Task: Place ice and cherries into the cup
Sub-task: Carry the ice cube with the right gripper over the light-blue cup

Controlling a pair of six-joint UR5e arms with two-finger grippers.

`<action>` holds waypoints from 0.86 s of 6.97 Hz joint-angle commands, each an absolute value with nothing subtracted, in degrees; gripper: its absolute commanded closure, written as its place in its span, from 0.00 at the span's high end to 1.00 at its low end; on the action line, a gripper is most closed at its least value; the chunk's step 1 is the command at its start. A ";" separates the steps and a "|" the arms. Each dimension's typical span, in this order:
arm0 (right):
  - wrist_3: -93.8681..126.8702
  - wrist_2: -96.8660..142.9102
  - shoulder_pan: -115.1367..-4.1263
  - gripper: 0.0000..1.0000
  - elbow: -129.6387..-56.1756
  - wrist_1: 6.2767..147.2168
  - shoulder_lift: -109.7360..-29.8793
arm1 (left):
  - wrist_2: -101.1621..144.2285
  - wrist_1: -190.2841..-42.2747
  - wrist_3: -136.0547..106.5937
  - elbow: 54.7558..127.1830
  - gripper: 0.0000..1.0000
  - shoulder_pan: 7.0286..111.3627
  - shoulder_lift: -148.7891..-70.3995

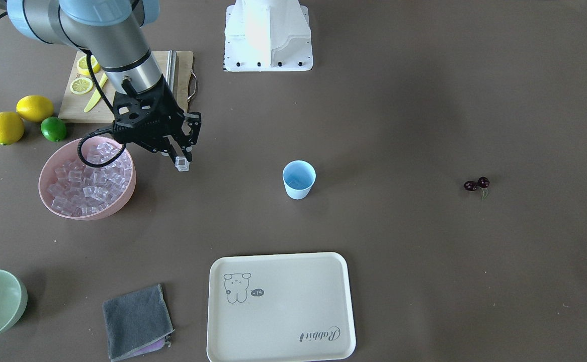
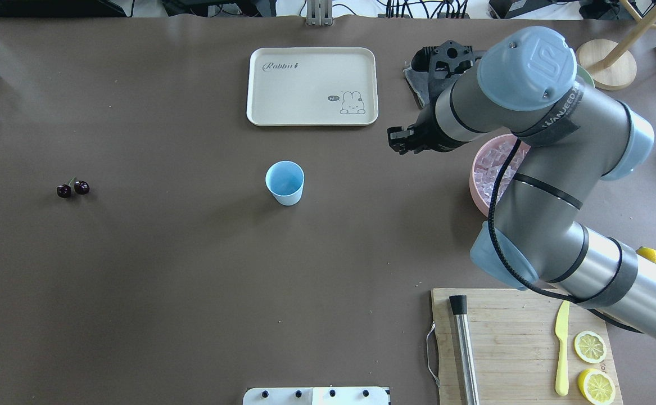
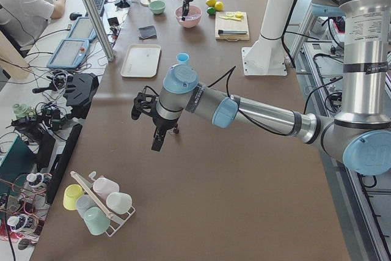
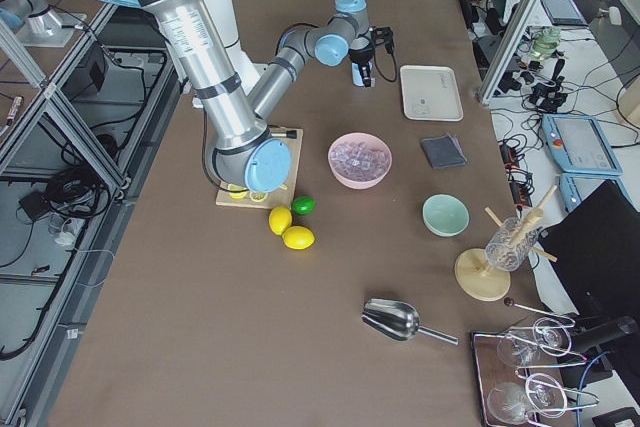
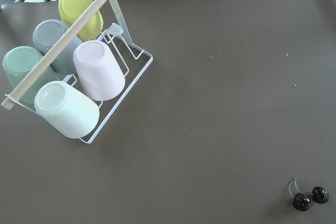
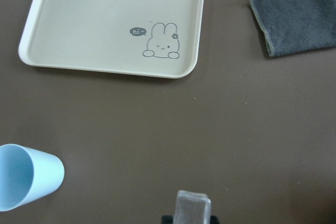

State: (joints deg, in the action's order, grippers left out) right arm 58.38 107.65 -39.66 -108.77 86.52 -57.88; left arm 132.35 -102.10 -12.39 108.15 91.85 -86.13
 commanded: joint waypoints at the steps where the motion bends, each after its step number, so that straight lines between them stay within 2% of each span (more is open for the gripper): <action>1: 60.63 105.30 -35.18 0.00 -107.33 82.83 -54.41 | 132.36 -102.56 -12.39 108.19 0.98 91.85 -86.13; 3: 60.47 101.97 -32.53 0.00 -98.49 78.42 -48.37 | 132.36 -102.83 -12.39 108.19 0.98 91.85 -86.13; 6: 60.21 99.14 -30.68 0.00 -86.96 68.57 -44.75 | 132.36 -102.83 -12.39 108.02 0.98 91.76 -86.13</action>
